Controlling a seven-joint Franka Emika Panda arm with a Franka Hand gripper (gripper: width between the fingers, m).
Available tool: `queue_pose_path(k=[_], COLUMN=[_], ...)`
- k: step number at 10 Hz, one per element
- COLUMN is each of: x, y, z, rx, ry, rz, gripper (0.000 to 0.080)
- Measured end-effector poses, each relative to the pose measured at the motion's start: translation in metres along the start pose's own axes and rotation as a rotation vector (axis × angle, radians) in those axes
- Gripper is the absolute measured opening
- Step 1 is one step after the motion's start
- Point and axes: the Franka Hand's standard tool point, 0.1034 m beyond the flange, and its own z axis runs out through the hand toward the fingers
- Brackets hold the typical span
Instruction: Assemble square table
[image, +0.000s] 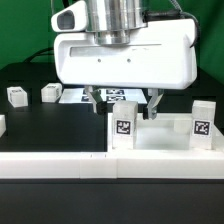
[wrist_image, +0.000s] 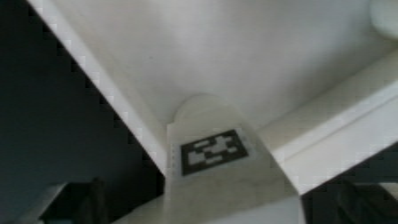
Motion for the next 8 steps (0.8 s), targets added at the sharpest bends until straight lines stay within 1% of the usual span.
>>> queue_pose_path(k=[2, 4, 5, 8], x=[0.0004, 0.0004, 0.0003, -0.0001], y=[0.0003, 0.0003, -0.0004, -0.0009], z=[-0.0002, -0.0002, -0.0004, -0.0002], rx=[0.000, 0.000, 0.002, 0.004], ry=[0.001, 0.001, 0.000, -0.001], rz=[0.019, 0.069, 0.171, 0.336], gripper=[0.0649, 0.0387, 0.0286, 0.0287])
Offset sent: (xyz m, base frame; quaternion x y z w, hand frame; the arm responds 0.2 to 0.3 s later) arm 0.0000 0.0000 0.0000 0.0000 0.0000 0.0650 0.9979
